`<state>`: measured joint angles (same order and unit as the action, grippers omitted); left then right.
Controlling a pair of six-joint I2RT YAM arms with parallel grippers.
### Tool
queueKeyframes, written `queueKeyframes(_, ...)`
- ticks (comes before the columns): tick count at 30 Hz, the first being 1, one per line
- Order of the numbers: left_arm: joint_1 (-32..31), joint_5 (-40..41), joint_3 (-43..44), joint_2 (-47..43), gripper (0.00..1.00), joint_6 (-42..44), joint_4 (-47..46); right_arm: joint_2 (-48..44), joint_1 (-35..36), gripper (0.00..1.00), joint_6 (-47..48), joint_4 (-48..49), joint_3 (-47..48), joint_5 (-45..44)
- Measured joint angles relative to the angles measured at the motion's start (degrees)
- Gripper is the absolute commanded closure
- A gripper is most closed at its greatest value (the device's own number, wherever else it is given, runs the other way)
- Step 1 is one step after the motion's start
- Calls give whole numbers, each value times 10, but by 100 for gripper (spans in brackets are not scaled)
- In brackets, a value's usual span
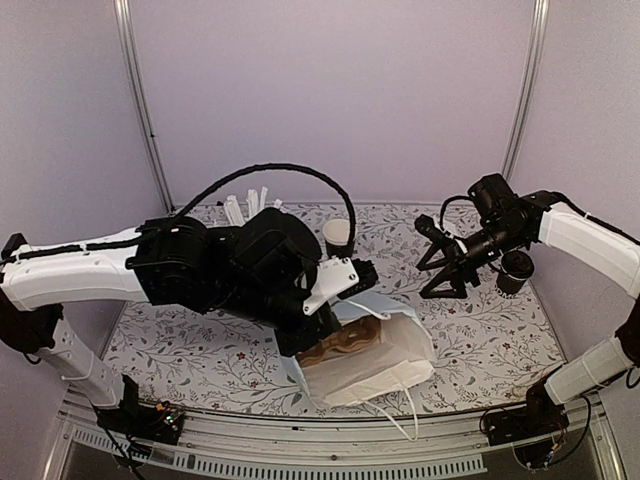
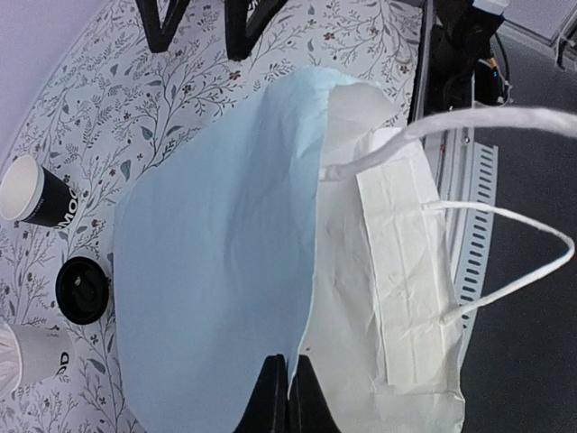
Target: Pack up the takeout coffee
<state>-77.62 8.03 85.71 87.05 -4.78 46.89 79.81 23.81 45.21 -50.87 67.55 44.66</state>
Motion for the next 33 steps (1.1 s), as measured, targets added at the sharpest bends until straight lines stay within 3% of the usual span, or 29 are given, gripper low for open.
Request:
queueKeyframes(17, -12, 38, -19, -12, 100, 19, -20, -58, -4, 16, 4, -5, -8, 4)
queueKeyframes(23, 84, -36, -7, -42, 100, 31, -24, -58, -4, 16, 4, -10, -4, 7)
queueKeyframes(31, 222, -203, 50, -45, 100, 32, -11, -68, -4, 16, 0, -16, 3, 7)
queueKeyframes(32, 236, -230, 54, -41, 95, 32, -9, -70, -4, 16, -1, -16, 3, 6)
queueKeyframes(33, 251, -253, 55, -35, 83, 32, -9, -71, -4, 16, -2, -16, 3, 6)
